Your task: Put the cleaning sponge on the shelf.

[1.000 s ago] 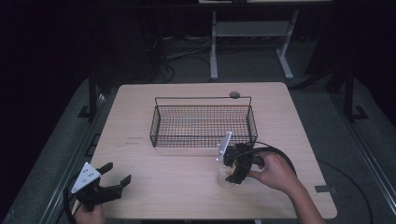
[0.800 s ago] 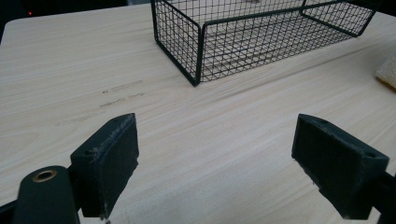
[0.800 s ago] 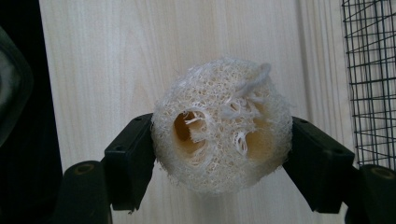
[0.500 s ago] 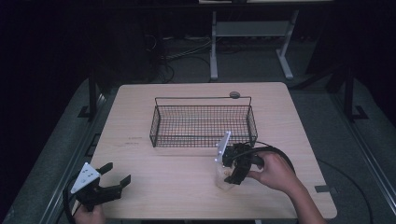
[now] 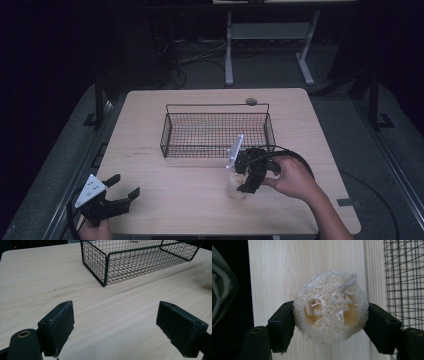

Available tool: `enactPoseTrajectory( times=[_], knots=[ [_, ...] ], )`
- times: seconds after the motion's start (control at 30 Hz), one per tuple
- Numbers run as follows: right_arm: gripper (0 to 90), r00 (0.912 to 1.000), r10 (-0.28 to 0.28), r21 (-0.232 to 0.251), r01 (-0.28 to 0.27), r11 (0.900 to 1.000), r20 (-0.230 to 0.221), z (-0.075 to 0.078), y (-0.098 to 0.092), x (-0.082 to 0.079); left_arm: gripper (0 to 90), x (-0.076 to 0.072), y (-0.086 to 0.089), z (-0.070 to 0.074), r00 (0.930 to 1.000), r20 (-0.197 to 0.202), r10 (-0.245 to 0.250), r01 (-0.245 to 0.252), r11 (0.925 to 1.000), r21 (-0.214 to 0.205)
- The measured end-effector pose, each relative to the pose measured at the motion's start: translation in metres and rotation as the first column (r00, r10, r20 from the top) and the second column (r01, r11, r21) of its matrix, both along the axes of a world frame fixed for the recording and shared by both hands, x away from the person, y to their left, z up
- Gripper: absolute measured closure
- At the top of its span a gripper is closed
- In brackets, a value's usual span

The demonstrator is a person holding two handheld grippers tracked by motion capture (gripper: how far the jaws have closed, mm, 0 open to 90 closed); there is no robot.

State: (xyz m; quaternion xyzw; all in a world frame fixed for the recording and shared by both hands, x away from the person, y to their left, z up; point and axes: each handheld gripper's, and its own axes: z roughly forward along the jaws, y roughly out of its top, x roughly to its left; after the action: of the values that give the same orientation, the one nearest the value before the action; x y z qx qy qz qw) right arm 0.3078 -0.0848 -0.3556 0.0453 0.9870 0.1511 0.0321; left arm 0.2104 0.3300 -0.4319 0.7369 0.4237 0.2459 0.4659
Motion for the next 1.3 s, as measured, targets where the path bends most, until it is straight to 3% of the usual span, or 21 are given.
enactPoseTrajectory(
  times=[0.37, 1.3],
  knots=[
    [28.5, 0.9989, 0.036, -0.001, -0.036, 0.9994, 0.031, 0.021, 0.013, -0.003, 13.9, 0.000, 0.001, 0.000, 1.0000, 0.006, -0.001, 0.001, 1.0000, -0.004],
    [28.6, 0.9966, 0.072, -0.010, -0.072, 0.9973, 0.039, 0.052, 0.027, 0.009, 13.9, 0.000, 0.002, 0.000, 1.0000, 0.005, 0.003, -0.002, 0.9999, -0.016]
  ],
)
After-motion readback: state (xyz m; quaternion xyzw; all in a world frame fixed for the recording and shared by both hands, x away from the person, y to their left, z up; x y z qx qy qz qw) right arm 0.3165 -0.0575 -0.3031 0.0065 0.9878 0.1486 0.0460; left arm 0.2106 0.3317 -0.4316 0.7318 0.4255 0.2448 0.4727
